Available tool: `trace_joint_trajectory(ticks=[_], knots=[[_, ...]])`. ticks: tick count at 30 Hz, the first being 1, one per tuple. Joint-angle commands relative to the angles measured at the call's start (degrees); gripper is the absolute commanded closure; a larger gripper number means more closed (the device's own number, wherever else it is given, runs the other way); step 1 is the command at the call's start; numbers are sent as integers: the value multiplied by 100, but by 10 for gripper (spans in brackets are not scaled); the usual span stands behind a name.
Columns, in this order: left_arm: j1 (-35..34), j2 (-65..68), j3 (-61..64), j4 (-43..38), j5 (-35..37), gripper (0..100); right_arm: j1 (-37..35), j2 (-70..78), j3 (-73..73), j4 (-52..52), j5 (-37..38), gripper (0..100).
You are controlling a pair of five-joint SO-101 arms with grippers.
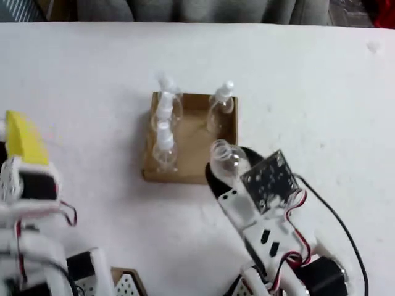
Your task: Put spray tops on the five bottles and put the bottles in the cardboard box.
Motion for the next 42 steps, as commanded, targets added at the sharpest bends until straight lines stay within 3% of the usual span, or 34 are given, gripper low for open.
trace_joint_trajectory(ticks=[1, 9, 14, 17, 21, 31, 42], knots=[[-4, -409, -343, -431, 70, 980, -374, -321, 299, -505, -26, 982], [-4, -532, -343, -642, 1073, 980, -1147, -1165, 1530, -1385, -53, 982], [75, -532, -299, -932, 1169, 980, -1349, -1815, 2207, -1385, -53, 982], [716, -541, -343, -914, 1169, 980, -1613, -2105, 2585, -1411, -53, 982], [1824, -541, -352, -888, 1029, 979, -1824, -2079, 2840, -1411, -53, 982], [3407, -532, -352, 53, -360, 979, -2334, -2079, 2927, -1367, -246, 982], [3697, -391, -343, 607, -642, 979, -2334, -2079, 3244, -1279, -369, 982]])
